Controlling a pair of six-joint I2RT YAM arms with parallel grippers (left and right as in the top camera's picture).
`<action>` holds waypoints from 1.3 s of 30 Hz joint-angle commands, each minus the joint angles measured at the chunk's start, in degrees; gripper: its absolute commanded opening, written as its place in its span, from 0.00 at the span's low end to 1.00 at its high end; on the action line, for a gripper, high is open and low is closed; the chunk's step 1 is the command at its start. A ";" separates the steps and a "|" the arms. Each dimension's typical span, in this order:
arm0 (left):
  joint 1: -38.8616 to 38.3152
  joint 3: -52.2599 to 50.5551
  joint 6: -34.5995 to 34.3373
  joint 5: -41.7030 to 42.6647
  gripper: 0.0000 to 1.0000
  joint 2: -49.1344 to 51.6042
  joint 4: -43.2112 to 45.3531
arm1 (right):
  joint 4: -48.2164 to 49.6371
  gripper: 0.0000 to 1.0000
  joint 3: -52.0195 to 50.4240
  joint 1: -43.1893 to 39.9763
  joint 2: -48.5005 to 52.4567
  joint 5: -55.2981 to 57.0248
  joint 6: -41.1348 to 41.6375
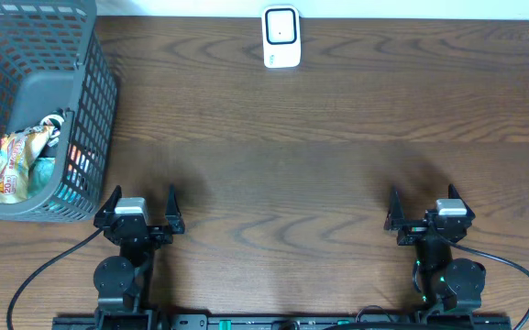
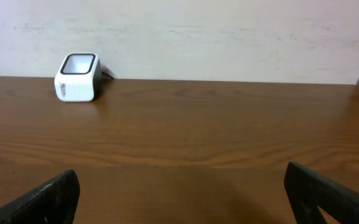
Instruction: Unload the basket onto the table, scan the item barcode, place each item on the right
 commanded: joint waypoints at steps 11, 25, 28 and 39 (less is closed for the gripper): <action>0.26 -0.55 0.55 -1.07 0.98 -0.35 -2.67 | -0.07 0.99 -0.20 0.17 -0.35 0.04 -0.68; 0.26 -0.55 0.52 -1.03 0.98 -0.35 -2.36 | -0.09 0.99 -0.20 0.17 -0.35 0.04 -0.68; 0.24 -0.55 -4.74 6.54 0.98 -0.35 1.29 | -0.07 0.99 -0.20 0.17 -0.35 0.04 -0.68; 0.20 -0.55 -17.38 20.72 0.98 -0.35 3.43 | -0.07 0.99 -0.20 0.17 -0.35 0.04 -0.68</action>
